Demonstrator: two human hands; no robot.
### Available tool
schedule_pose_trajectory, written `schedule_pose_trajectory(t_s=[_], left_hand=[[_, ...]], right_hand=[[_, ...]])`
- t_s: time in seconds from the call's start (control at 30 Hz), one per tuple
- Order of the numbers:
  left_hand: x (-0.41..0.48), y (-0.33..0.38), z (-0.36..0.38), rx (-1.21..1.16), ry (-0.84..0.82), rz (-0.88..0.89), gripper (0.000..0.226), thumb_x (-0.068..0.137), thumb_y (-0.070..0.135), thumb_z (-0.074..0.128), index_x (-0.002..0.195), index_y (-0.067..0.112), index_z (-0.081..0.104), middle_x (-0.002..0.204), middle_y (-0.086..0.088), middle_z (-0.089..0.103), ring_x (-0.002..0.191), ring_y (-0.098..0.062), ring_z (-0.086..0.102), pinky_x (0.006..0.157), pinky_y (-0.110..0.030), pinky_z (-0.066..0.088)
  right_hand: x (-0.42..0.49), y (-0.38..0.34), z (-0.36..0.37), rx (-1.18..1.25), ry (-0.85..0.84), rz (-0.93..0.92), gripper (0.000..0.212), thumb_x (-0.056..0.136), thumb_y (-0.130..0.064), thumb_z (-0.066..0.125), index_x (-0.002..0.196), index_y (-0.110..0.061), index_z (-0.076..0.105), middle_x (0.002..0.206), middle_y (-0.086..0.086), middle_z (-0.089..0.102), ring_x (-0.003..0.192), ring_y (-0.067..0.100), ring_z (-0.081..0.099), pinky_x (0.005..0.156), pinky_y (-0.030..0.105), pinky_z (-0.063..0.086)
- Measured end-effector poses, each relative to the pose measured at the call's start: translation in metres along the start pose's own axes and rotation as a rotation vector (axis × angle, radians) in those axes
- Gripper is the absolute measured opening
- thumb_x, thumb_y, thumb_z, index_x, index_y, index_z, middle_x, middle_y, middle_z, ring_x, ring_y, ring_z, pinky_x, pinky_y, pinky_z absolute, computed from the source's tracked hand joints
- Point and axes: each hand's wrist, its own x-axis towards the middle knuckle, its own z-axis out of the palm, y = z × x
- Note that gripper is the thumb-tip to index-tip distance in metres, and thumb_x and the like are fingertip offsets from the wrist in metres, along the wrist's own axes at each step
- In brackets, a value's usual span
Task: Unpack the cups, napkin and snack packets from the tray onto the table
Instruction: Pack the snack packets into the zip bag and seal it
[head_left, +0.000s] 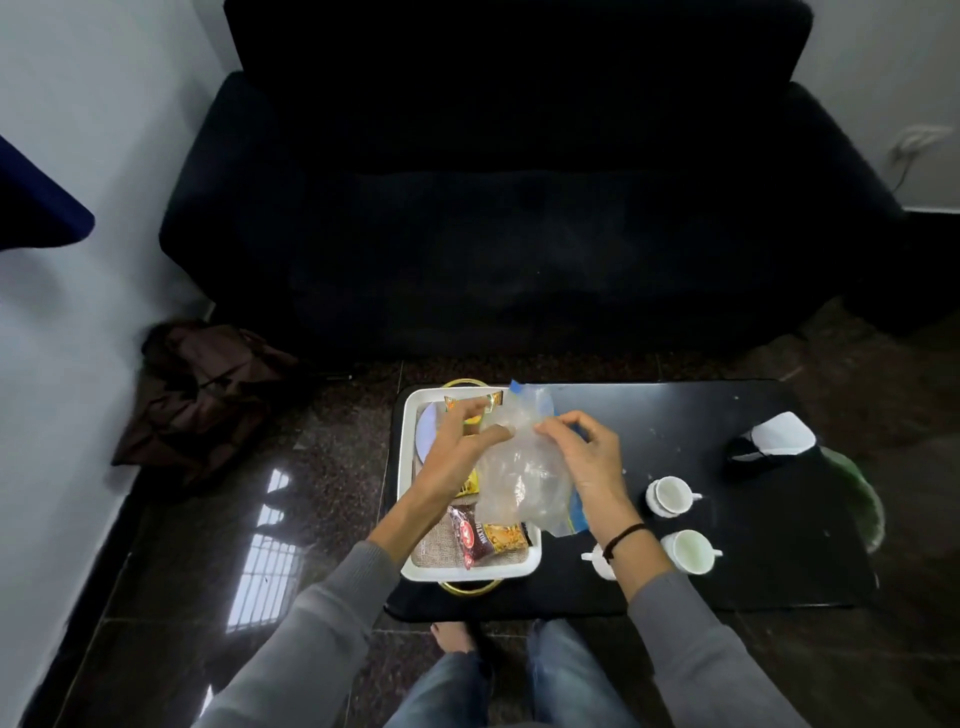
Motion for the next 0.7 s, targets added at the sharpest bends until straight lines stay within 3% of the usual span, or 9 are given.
schedule_pose_trajectory(t_s=[0.1, 0.2, 0.27, 0.37, 0.47, 0.6, 0.7], left_hand=[[-0.002, 0.005, 0.003, -0.024, -0.124, 0.014, 0.078, 0.075, 0.057, 0.078, 0.144, 0.049, 0.043, 0.137, 0.025, 0.046, 0.126, 0.003, 0.047, 0.094, -0.028, 0.045], [-0.006, 0.006, 0.017, -0.013, -0.353, -0.062, 0.081, 0.074, 0.063, 0.081, 0.144, 0.048, 0.043, 0.145, 0.010, 0.056, 0.131, -0.015, 0.058, 0.108, -0.050, 0.048], [-0.009, 0.002, 0.028, -0.046, -0.454, -0.110, 0.084, 0.075, 0.058, 0.083, 0.147, 0.042, 0.042, 0.142, 0.006, 0.062, 0.129, -0.019, 0.062, 0.108, -0.054, 0.048], [-0.011, 0.001, 0.044, -0.097, -0.552, -0.108, 0.072, 0.080, 0.039, 0.085, 0.141, 0.031, 0.049, 0.130, 0.001, 0.070, 0.122, -0.023, 0.067, 0.102, -0.051, 0.053], [-0.009, 0.004, 0.064, -0.020, -0.428, -0.065, 0.056, 0.075, 0.025, 0.083, 0.125, 0.028, 0.060, 0.112, 0.001, 0.077, 0.109, -0.023, 0.073, 0.093, -0.046, 0.059], [0.001, 0.009, 0.097, 0.037, -0.192, 0.005, 0.017, 0.083, 0.007, 0.067, 0.096, 0.017, 0.072, 0.082, 0.004, 0.079, 0.076, -0.012, 0.076, 0.061, -0.021, 0.058], [0.010, 0.013, 0.126, 0.128, -0.054, 0.072, 0.014, 0.092, 0.008, 0.061, 0.091, 0.013, 0.074, 0.075, 0.003, 0.076, 0.068, -0.008, 0.073, 0.055, -0.017, 0.053]], right_hand=[[-0.004, -0.010, -0.006, -0.080, 0.000, -0.007, 0.027, 0.083, -0.033, 0.072, 0.067, -0.013, 0.062, 0.065, -0.007, 0.063, 0.067, 0.016, 0.061, 0.064, 0.032, 0.053], [-0.009, -0.017, -0.010, -0.028, -0.025, -0.010, 0.032, 0.087, -0.028, 0.068, 0.060, -0.019, 0.053, 0.059, -0.008, 0.056, 0.061, 0.018, 0.055, 0.062, 0.032, 0.048], [-0.011, -0.022, -0.014, 0.005, 0.040, -0.047, 0.025, 0.085, -0.025, 0.067, 0.064, -0.019, 0.054, 0.066, -0.002, 0.058, 0.065, 0.019, 0.055, 0.064, 0.031, 0.047], [-0.013, -0.026, -0.021, -0.060, 0.140, -0.086, 0.016, 0.085, -0.029, 0.066, 0.086, -0.014, 0.063, 0.088, 0.000, 0.069, 0.077, 0.014, 0.062, 0.061, 0.024, 0.042], [-0.008, -0.026, -0.035, -0.074, 0.104, -0.056, 0.022, 0.085, -0.041, 0.063, 0.098, -0.022, 0.062, 0.097, 0.000, 0.067, 0.087, 0.017, 0.063, 0.062, 0.026, 0.043], [-0.001, -0.026, -0.063, -0.003, -0.011, 0.047, 0.032, 0.073, -0.061, 0.061, 0.100, -0.045, 0.052, 0.100, -0.003, 0.065, 0.088, 0.018, 0.068, 0.066, 0.037, 0.060], [0.002, -0.023, -0.085, 0.029, -0.095, 0.024, 0.043, 0.077, -0.073, 0.065, 0.111, -0.062, 0.041, 0.115, -0.011, 0.063, 0.091, 0.008, 0.071, 0.069, 0.029, 0.064]])
